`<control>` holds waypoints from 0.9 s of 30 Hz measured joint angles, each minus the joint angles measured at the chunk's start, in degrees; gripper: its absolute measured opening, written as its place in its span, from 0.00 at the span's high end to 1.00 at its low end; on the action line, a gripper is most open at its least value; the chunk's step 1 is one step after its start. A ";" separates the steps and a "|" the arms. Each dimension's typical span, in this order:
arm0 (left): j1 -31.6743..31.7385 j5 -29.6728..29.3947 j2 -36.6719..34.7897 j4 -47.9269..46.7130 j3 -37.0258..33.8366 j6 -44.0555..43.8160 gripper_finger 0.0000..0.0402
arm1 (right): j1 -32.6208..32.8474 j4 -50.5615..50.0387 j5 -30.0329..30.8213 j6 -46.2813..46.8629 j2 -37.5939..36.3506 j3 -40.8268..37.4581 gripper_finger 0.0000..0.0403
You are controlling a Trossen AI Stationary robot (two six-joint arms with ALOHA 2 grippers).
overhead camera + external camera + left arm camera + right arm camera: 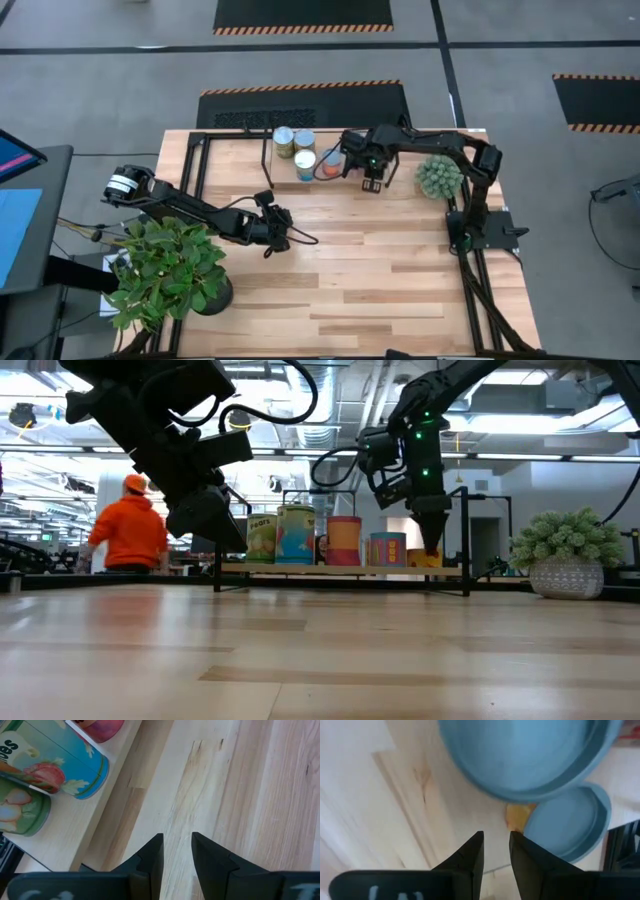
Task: Pick and place cans onto a shelf
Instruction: Adjust the canned oranges on the shelf
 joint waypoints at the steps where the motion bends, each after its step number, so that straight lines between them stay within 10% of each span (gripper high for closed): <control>1: 0.00 0.00 0.00 -0.02 0.00 0.00 0.77 | -0.24 0.61 0.03 -0.02 0.00 0.00 0.71; 27: 0.02 0.02 0.00 -0.02 0.00 -0.09 0.77 | -5.09 6.93 2.29 -4.53 -0.02 0.00 0.71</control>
